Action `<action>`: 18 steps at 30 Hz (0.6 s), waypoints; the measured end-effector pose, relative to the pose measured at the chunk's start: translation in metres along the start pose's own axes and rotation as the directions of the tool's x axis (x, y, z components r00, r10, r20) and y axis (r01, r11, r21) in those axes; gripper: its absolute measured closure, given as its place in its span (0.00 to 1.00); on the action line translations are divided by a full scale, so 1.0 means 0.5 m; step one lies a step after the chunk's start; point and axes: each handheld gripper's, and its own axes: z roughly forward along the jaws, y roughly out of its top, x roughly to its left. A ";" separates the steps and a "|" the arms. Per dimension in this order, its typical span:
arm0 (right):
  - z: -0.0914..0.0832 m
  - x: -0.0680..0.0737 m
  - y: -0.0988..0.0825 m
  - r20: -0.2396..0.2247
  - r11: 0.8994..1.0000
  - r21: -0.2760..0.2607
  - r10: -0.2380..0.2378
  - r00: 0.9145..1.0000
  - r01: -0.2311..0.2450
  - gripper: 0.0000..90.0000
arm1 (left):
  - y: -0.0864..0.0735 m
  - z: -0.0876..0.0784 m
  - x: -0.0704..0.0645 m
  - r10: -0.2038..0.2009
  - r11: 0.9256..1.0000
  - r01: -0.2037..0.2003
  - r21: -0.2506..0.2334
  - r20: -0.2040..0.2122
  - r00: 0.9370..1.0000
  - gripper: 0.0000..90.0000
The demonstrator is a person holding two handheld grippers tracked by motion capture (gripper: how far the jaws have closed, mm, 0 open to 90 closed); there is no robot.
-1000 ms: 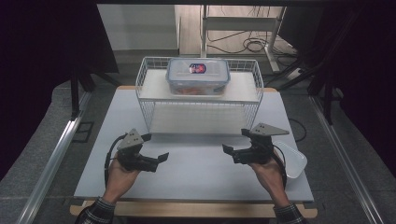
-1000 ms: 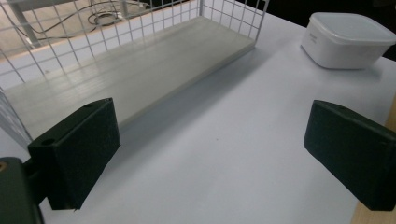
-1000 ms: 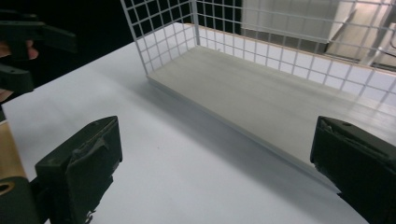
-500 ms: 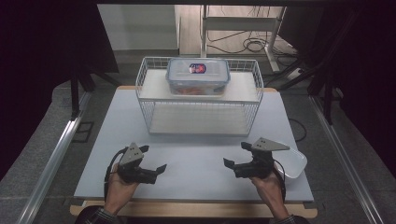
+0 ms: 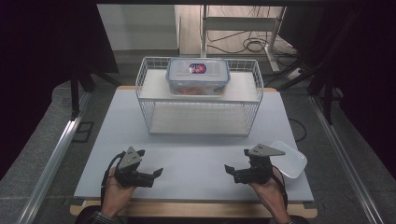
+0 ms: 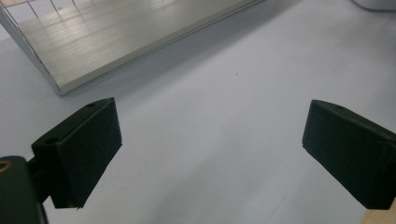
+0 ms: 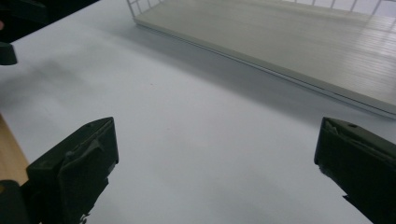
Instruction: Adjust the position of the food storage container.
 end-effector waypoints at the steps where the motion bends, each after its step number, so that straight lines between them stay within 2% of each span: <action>1: 0.000 -0.002 0.000 0.004 1.000 0.001 0.006 1.000 -0.006 0.00 | -0.001 0.000 0.001 -0.001 1.000 0.001 0.001 0.000 1.000 0.05; 6: -0.003 -0.018 0.002 0.021 0.998 -0.003 0.060 0.998 -0.060 0.00 | -0.002 0.002 0.002 -0.003 1.000 0.003 0.004 -0.001 1.000 0.05; 8: -0.008 -0.024 0.004 0.023 0.998 0.003 0.060 0.998 -0.060 0.00 | -0.002 0.003 0.002 -0.003 1.000 0.003 0.005 0.000 1.000 0.05; 9: -0.017 -0.033 0.007 0.048 0.998 0.003 0.055 0.997 -0.055 0.02 | -0.002 0.003 0.003 -0.002 1.000 0.002 0.008 -0.002 1.000 0.05; 12: -0.032 -0.045 0.010 0.069 0.998 -0.006 0.057 0.996 -0.057 0.08 | -0.003 0.004 0.003 -0.003 1.000 0.003 0.010 -0.002 1.000 0.05; 13: -0.050 -0.062 0.013 0.104 0.998 -0.014 0.066 0.992 -0.065 0.15 | -0.004 0.005 0.004 -0.008 1.000 0.008 0.012 0.001 1.000 0.05; 18: -0.095 -0.107 0.008 0.194 0.997 -0.001 0.078 0.978 -0.079 0.43 | -0.005 0.007 0.005 -0.013 1.000 0.013 0.018 0.005 1.000 0.05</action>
